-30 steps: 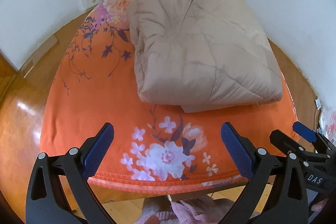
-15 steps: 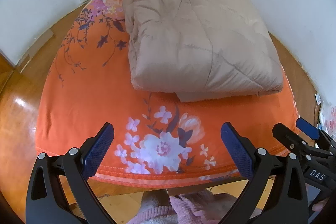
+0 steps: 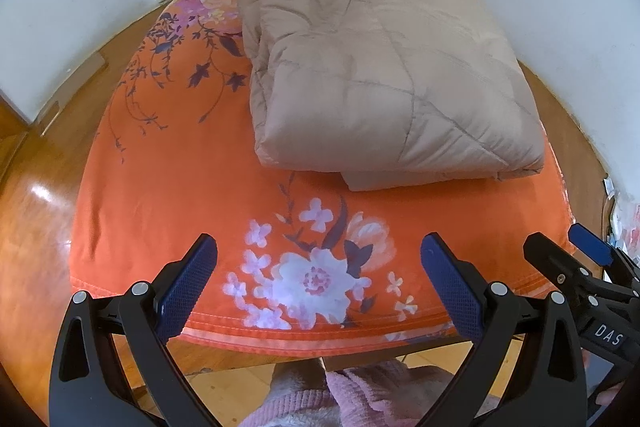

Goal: Fold large clothes

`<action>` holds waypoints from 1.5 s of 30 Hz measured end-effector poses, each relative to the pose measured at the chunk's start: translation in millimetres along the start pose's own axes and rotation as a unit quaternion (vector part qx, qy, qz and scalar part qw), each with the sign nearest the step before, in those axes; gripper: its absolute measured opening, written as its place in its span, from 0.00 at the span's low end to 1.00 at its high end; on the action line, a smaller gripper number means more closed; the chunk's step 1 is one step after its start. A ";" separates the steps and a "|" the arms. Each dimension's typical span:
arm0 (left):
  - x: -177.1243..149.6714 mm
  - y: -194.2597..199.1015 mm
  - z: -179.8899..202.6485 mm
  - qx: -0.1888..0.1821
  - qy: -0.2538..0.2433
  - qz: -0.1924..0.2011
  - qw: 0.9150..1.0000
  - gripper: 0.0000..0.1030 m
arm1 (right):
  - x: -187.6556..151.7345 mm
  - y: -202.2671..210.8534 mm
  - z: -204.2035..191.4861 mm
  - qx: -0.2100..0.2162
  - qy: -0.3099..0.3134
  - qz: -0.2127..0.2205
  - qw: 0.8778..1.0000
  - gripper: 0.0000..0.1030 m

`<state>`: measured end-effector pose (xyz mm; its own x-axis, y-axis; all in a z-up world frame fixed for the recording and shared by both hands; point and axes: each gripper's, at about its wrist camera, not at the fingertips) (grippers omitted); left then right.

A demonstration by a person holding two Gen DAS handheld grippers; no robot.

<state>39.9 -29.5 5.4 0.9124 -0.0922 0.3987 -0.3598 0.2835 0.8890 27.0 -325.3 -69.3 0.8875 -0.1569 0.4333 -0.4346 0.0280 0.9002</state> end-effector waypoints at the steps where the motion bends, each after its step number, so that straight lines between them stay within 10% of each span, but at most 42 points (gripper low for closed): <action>1: 0.2 -0.6 -0.4 0.001 0.000 -0.001 1.000 0.95 | 0.0 -0.1 0.3 0.000 -0.001 0.000 1.000 0.95; 45: -0.5 -5.1 1.7 0.010 0.000 -0.003 1.000 0.95 | -1.2 -5.5 2.4 -0.003 -0.003 -0.008 1.000 0.95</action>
Point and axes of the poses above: each gripper's, at about its wrist camera, not at the fingertips, and y roughly against the way its jaws point, z to its right, x to its top, and after that the axes turned 10 degrees about -x, right-handed
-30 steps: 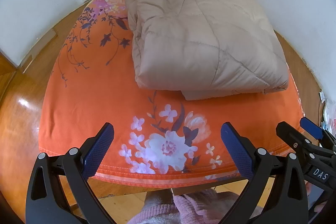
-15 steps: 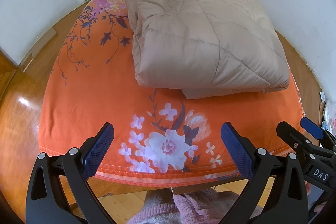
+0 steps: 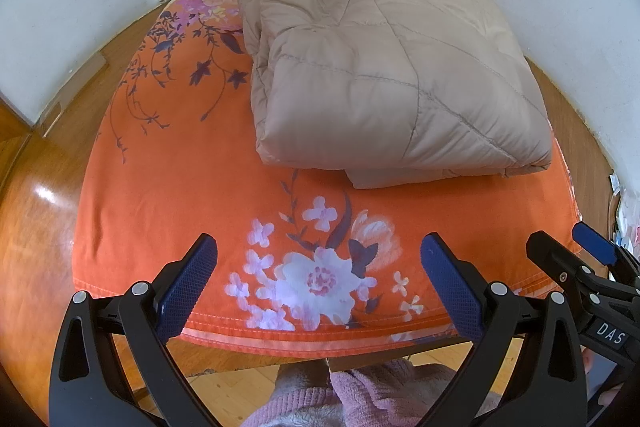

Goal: Fold large clothes

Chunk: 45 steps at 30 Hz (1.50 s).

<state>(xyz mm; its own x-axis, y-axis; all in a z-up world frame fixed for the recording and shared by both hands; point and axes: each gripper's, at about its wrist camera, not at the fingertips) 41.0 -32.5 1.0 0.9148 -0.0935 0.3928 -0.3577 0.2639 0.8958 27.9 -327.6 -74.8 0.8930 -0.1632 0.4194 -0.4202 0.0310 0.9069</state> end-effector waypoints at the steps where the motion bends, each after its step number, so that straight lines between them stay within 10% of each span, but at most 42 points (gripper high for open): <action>1: 0.4 -0.1 -0.1 0.000 0.000 0.000 1.000 0.95 | -0.1 0.1 -0.2 0.000 0.000 0.000 1.000 0.95; 45: 2.1 0.7 -1.5 0.010 0.003 0.001 1.000 0.95 | -2.3 -1.9 -4.7 -0.005 0.000 -0.001 1.000 0.95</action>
Point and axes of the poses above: each gripper's, at about its wrist camera, not at the fingertips, and y roughly against the way its jaws point, z to its right, x to its top, and after that the axes turned 10 degrees about -x, right-handed
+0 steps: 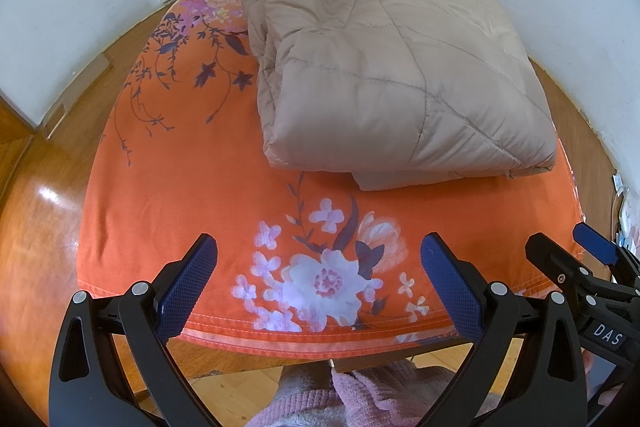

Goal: Fold large clothes

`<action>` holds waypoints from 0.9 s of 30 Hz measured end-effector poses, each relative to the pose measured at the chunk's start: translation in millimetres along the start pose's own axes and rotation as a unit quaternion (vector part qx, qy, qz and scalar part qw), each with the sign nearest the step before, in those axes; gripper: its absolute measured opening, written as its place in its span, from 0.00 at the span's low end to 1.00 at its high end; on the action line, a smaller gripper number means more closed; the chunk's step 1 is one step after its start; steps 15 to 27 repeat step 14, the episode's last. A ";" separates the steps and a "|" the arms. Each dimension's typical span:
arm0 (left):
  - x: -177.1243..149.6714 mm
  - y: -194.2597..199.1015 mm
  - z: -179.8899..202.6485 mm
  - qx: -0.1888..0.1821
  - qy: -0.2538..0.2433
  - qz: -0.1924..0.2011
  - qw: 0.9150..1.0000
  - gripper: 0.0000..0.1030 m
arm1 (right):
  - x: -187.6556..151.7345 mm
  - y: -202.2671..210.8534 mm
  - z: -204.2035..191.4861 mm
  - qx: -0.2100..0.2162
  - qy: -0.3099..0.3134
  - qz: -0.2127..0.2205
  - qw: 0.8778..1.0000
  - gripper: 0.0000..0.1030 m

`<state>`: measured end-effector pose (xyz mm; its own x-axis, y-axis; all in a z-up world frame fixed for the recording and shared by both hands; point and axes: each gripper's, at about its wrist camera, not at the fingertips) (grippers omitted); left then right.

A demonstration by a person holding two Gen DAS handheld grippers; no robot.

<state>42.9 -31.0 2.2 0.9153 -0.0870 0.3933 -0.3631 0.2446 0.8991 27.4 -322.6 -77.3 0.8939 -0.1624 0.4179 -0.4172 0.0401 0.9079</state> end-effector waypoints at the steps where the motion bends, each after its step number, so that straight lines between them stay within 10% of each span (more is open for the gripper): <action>1: -0.1 0.1 -0.1 0.000 0.000 0.000 1.000 0.95 | 0.4 -0.1 0.0 0.000 0.000 0.000 1.000 0.95; 27: 2.1 -0.6 3.8 -0.002 -0.004 -0.006 1.000 0.95 | 1.0 -4.1 1.1 -0.004 0.009 -0.011 1.000 0.95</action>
Point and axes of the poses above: each gripper's, at about its wrist camera, not at the fingertips, and y roughly against the way its jaws point, z to its right, x to its top, and after that the axes turned 10 degrees about -x, right-handed
